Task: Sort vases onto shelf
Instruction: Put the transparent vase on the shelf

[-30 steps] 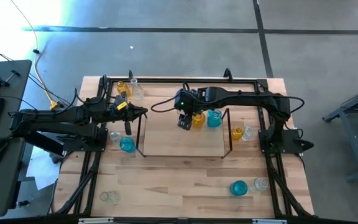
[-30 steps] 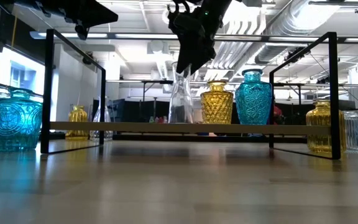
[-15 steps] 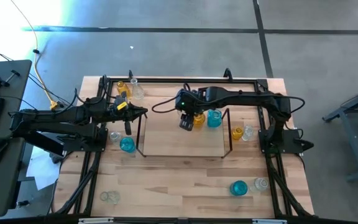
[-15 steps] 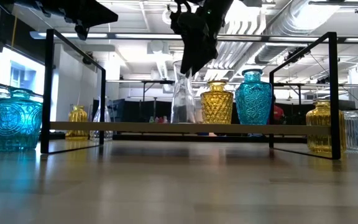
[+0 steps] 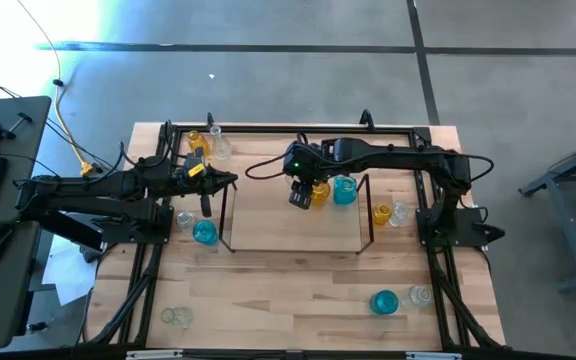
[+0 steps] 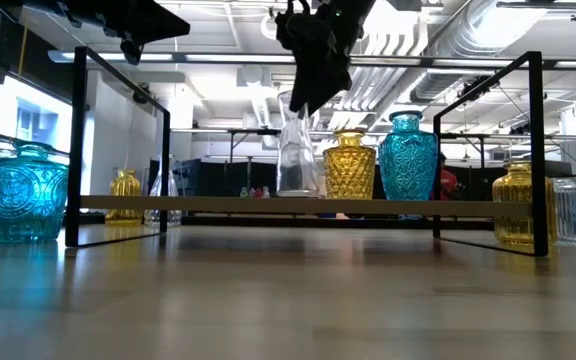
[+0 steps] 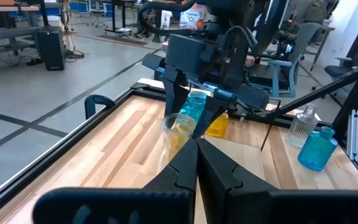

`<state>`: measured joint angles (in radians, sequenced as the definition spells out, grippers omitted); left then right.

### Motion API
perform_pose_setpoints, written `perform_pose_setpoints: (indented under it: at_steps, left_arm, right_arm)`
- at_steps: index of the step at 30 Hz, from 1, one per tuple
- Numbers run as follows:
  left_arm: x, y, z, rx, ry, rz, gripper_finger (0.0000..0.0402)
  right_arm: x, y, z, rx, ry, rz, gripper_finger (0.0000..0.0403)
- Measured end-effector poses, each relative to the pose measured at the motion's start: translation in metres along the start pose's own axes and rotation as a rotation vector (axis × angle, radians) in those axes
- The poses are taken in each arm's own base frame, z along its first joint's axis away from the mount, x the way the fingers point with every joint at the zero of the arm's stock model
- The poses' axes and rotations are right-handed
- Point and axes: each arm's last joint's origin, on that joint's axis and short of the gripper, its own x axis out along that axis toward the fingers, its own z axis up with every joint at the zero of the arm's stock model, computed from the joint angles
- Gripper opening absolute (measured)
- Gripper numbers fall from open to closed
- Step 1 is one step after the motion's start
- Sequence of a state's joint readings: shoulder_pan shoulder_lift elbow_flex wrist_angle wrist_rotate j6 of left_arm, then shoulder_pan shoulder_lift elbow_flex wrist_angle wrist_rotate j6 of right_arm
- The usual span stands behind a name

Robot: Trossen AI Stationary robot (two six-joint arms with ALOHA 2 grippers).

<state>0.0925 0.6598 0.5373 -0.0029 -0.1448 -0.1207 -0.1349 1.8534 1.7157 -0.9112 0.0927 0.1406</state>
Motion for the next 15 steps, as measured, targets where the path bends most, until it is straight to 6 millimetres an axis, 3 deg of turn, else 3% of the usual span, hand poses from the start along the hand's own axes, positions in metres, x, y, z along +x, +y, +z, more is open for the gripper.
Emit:
perform_pose_setpoints:
  at_steps: [15]
  left_arm:
    - [0.0000,-0.0002,-0.0001,0.000,0.001,-0.004,0.0000]
  right_arm:
    - [0.0063,0.0010,0.0015,0.009,-0.011,0.002,0.0169]
